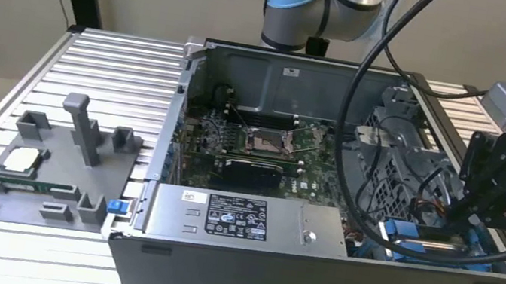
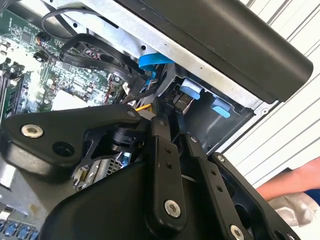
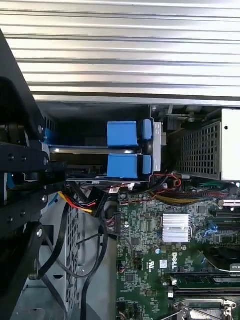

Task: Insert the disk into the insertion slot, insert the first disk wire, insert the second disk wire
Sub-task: 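Insert the first disk wire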

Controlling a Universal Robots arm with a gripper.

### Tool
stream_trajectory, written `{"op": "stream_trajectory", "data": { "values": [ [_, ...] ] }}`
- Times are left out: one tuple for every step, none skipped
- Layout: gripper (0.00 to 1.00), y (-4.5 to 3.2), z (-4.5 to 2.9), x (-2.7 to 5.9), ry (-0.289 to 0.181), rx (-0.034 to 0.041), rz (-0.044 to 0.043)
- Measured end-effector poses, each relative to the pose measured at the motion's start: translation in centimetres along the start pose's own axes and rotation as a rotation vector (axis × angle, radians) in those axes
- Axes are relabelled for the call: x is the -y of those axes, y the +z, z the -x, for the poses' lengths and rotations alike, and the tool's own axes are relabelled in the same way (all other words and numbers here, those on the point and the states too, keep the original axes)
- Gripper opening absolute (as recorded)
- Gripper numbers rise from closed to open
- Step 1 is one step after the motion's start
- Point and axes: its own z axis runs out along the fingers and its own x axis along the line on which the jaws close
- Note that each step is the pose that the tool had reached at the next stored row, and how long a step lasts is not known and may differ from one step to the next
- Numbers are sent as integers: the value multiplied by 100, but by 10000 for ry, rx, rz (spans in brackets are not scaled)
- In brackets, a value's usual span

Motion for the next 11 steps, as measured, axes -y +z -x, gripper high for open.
{"op": "stream_trajectory", "data": {
  "values": [
    [0, 3, -1, 1, -1, 2, 0],
    [0, 6, -3, 1, -1, 3, 0],
    [0, 9, -3, 2, -1, 5, 0],
    [0, 14, -3, 2, -2, 8, 1],
    [0, 18, -3, 3, -2, 11, 0],
    [0, 21, -3, 3, -3, 14, 0],
    [0, 24, -5, 3, -3, 15, 1],
    [0, 26, -6, 3, -3, 17, 0],
    [0, 28, -8, 4, -3, 21, 0],
    [0, 29, -11, 4, -4, 23, 0],
    [0, 31, -12, 4, -3, 26, 1]
  ]
}}
